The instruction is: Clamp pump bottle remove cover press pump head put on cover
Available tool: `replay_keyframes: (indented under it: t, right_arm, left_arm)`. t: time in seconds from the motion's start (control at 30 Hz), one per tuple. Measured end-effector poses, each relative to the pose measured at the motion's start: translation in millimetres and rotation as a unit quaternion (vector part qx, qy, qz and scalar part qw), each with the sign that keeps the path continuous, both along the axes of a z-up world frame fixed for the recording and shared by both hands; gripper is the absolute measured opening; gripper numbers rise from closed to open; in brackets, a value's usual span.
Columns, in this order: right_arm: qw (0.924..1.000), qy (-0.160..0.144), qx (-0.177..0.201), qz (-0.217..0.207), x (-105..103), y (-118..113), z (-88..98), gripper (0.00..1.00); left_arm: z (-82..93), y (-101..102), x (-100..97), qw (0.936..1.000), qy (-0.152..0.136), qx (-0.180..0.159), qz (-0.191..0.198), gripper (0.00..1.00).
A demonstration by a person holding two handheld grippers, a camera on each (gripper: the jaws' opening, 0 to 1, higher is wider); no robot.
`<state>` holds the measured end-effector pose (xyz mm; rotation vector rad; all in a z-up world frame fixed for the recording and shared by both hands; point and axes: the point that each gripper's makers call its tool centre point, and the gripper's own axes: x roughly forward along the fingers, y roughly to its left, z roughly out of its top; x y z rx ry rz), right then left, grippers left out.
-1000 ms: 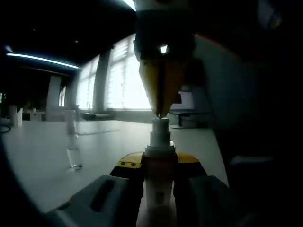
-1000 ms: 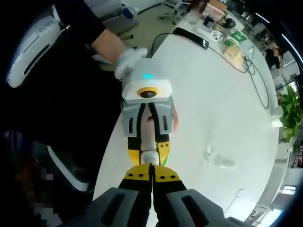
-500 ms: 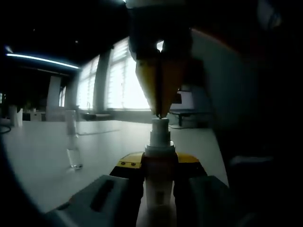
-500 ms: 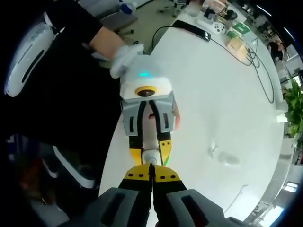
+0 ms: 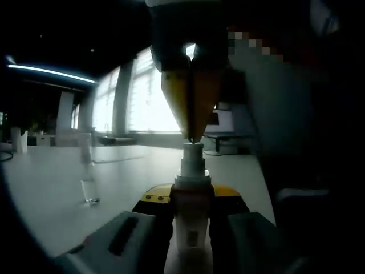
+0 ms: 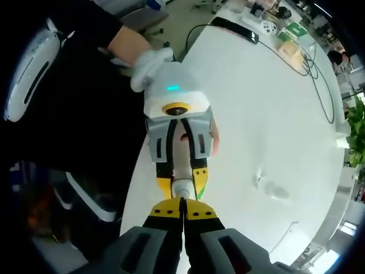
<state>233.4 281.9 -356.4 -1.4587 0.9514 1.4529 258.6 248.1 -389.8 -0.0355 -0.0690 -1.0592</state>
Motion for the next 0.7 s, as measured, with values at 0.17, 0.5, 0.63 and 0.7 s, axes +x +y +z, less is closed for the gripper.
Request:
replay_keyframes:
  t: [0.17,0.5,0.63,0.7]
  right_arm:
    - [1.0,0.0,0.003,-0.002,0.3,-0.4,0.0,0.0]
    - [1.0,0.005,0.004,-0.001,0.5,-0.3,-0.7,0.0]
    - [1.0,0.004,-0.001,0.002,0.3,-0.1,-2.6,0.0]
    - [1.0,0.004,-0.002,0.003,0.2,-0.1,-2.7,0.0]
  left_arm:
    - [0.0,-0.3,-0.6,1.0,0.0,0.0,0.0,0.14]
    - [0.0,-0.2,-0.4,1.0,-0.001,0.001,0.0,0.14]
    - [0.2,-0.4,-0.8,1.0,-0.001,0.001,0.0,0.14]
    - [0.3,-0.6,-1.1,1.0,-0.001,0.001,0.0,0.14]
